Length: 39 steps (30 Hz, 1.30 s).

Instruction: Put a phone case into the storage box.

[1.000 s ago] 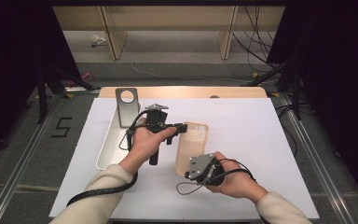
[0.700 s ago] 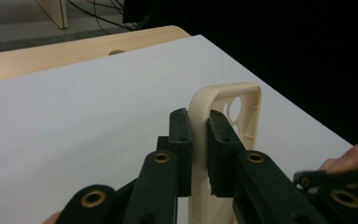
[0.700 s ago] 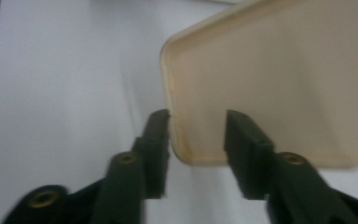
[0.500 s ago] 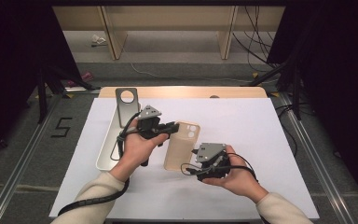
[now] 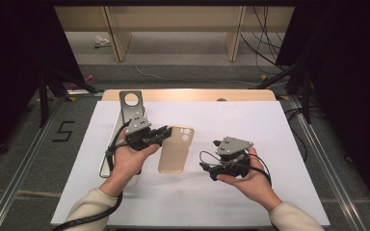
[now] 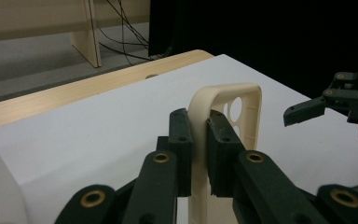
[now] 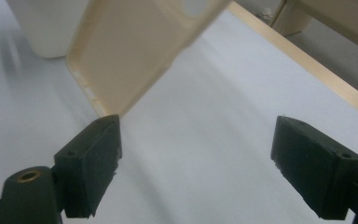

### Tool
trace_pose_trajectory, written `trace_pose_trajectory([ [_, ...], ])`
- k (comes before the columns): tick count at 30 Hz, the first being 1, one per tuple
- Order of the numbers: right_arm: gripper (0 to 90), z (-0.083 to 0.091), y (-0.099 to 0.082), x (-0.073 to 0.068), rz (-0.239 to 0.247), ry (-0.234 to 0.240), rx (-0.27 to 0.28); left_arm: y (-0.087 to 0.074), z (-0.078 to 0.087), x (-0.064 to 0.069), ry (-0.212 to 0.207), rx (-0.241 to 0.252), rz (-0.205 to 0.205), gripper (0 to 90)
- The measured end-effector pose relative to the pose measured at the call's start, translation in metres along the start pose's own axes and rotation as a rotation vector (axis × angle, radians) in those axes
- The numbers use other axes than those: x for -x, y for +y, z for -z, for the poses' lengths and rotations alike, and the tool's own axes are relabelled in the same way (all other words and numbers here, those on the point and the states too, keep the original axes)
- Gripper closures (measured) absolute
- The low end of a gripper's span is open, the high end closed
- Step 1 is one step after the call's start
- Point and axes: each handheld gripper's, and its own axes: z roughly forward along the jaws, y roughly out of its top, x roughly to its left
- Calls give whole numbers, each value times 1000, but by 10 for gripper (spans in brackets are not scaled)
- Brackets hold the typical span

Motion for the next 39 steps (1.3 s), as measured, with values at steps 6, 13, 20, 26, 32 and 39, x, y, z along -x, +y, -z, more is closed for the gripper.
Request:
trace_pose_trajectory([
  [6, 167, 4, -2, 4, -44, -19, 20, 0, 9, -6, 8, 35, -25, 816],
  [13, 166, 11, -5, 8, -54, -30, 27, 5, 23, -9, 2, 68, -61, 816],
  [20, 165, 20, -12, 16, -85, -52, 37, 11, 32, -14, 19, 86, -87, 816],
  [26, 164, 29, -19, 23, -105, -87, 41, 18, 41, -20, 49, 119, -108, 817],
  [32, 164, 36, -22, 29, -143, -108, 73, 22, 48, -24, 68, 136, -108, 817],
  [39, 164, 38, -28, 36, -174, -114, 70, 29, 56, -30, 86, 160, -108, 817],
])
